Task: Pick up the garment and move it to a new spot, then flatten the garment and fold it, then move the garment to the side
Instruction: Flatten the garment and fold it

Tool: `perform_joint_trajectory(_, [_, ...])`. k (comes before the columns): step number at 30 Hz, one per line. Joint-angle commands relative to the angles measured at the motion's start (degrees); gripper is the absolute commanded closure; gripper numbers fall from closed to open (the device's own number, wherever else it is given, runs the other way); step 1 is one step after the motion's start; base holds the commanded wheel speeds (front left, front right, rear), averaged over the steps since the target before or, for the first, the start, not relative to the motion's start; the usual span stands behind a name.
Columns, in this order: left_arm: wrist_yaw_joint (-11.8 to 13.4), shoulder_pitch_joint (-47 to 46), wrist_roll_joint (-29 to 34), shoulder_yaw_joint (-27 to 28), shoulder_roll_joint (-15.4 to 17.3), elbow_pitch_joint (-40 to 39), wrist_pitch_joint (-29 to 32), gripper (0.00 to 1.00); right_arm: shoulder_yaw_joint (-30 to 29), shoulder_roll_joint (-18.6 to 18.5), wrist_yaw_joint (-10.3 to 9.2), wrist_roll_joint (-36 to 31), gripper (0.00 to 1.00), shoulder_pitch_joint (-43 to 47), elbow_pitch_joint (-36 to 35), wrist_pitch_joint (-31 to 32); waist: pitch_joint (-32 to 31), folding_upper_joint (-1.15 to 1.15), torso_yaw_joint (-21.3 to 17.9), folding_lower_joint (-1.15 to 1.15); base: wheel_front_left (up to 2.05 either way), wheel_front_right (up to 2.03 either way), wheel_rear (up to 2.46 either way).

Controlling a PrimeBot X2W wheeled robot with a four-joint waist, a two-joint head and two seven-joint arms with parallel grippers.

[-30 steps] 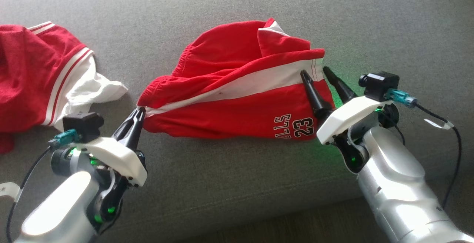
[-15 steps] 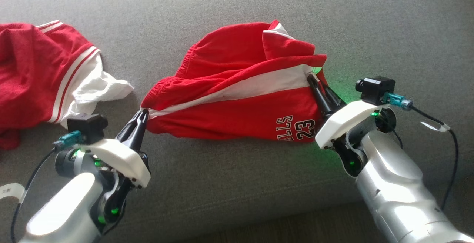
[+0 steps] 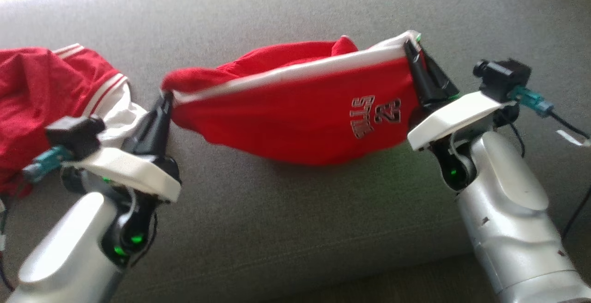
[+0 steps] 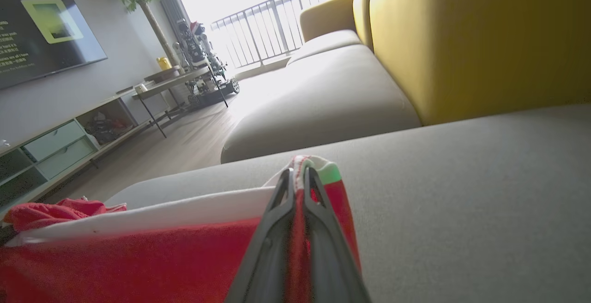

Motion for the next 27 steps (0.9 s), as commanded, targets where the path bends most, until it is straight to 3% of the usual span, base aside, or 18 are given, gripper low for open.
perform_joint_trajectory(1, [-0.3,-2.9,-0.5,4.6,1.7,-3.2,-1.0,1.00,-0.1,0.4,-0.01,-0.9,1.00,0.0,-3.4,-0.5,-1.6,0.00,-0.5,0.00,0.00,0.00,0.00])
perform_joint_trajectory(4, [-0.8,-3.1,-1.8,7.4,1.9,-6.5,-1.1,1.00,0.1,-0.3,-0.01,-1.8,1.00,0.6,-5.2,-0.4,-3.2,0.00,-0.9,0.00,0.00,0.00,0.00])
perform_joint_trajectory(9, [-0.5,-0.3,-3.5,7.0,3.3,-9.9,1.2,1.00,3.3,-2.2,-0.01,-1.5,1.00,4.0,-7.7,3.0,-3.5,0.00,-1.4,0.00,0.00,0.00,0.00])
perform_joint_trajectory(17, [0.3,7.0,-2.3,5.1,2.2,-6.9,0.0,1.00,6.0,-1.4,-0.01,0.6,1.00,13.3,-6.1,4.9,-1.7,0.00,-0.1,0.00,0.00,0.00,0.00])
perform_joint_trajectory(18, [0.2,7.4,-1.7,4.9,2.1,-6.2,-0.2,1.00,6.0,-1.2,-0.01,1.1,0.93,14.0,-5.5,4.8,-1.6,0.00,0.1,0.00,0.00,0.00,0.00])
perform_joint_trajectory(20, [0.0,8.0,-0.8,4.8,1.7,-4.8,-0.5,1.00,6.2,-0.9,-0.01,2.2,0.60,15.0,-4.5,4.7,-1.5,0.00,0.6,0.00,0.00,0.00,0.00])
perform_joint_trajectory(21, [-0.2,8.1,-0.4,4.7,1.5,-4.2,-0.6,1.00,6.3,-0.7,-0.01,2.9,0.22,15.4,-4.0,4.8,-1.6,0.00,0.8,0.00,0.00,0.00,0.00])
perform_joint_trajectory(22, [-0.2,8.2,0.1,4.7,1.3,-3.6,-0.7,1.00,6.5,-0.6,-0.01,3.7,0.02,15.7,-3.7,5.0,-1.6,0.00,1.0,0.00,0.00,0.00,0.00])
perform_joint_trajectory(27, [-0.6,8.1,2.1,4.7,0.9,-2.0,-0.9,1.00,6.6,-0.3,-0.01,8.0,0.00,15.8,-3.5,6.3,-1.5,0.00,1.5,0.00,0.00,0.00,0.00])
